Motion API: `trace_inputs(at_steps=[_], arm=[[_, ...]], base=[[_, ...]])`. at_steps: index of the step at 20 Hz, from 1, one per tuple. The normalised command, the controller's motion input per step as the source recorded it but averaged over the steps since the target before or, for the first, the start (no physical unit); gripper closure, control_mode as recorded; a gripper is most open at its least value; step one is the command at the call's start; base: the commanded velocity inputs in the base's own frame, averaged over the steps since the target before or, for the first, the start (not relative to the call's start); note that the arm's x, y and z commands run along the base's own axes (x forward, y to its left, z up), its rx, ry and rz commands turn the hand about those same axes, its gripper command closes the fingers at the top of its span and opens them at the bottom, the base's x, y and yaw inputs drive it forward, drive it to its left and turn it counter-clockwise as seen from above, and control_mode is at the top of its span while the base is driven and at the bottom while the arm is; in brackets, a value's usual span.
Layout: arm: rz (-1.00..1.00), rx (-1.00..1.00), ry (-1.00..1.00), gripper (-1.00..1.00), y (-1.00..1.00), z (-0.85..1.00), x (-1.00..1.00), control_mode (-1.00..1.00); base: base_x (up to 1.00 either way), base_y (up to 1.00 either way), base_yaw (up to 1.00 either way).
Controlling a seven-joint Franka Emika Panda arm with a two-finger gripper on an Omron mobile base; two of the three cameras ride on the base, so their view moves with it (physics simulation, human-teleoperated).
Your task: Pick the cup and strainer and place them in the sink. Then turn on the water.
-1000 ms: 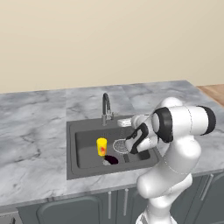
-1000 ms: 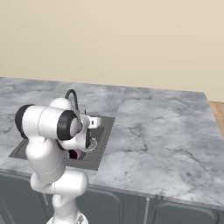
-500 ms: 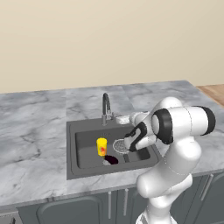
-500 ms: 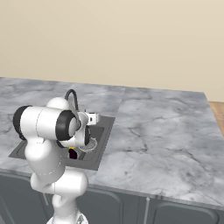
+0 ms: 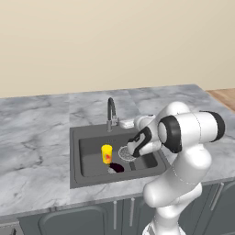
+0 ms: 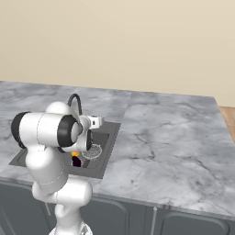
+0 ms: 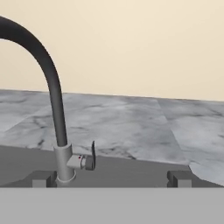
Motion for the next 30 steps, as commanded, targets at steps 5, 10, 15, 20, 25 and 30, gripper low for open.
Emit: trace_inputs(at_steps=[5,10,15,20,25,30], arm=[[0.0,0.0,-0.03,-1.0,0.0,0.0,0.0,-1.0],[0.0,0.0,-0.05,-1.0,0.04,0.0,0.0,-1.0],[0.0,0.0,-0.07,-1.0,0.0,-0.01,0.0,-1.0],[0.0,0.0,-0.06,-1.0,0.05,-0.04,0.0,-1.0],[0.0,0.0,-0.05,-1.0,0.09,-0.1,0.0,-1.0],[0.0,0.0,-0.04,-1.0,0.17,-0.14,0.0,-1.0]], base=[[0.0,0.0,0.0],[0.0,0.0,0.0],[0.0,0.0,0.0],[0.0,0.0,0.0],[0.0,0.0,0.0],[0.0,0.0,0.0]])
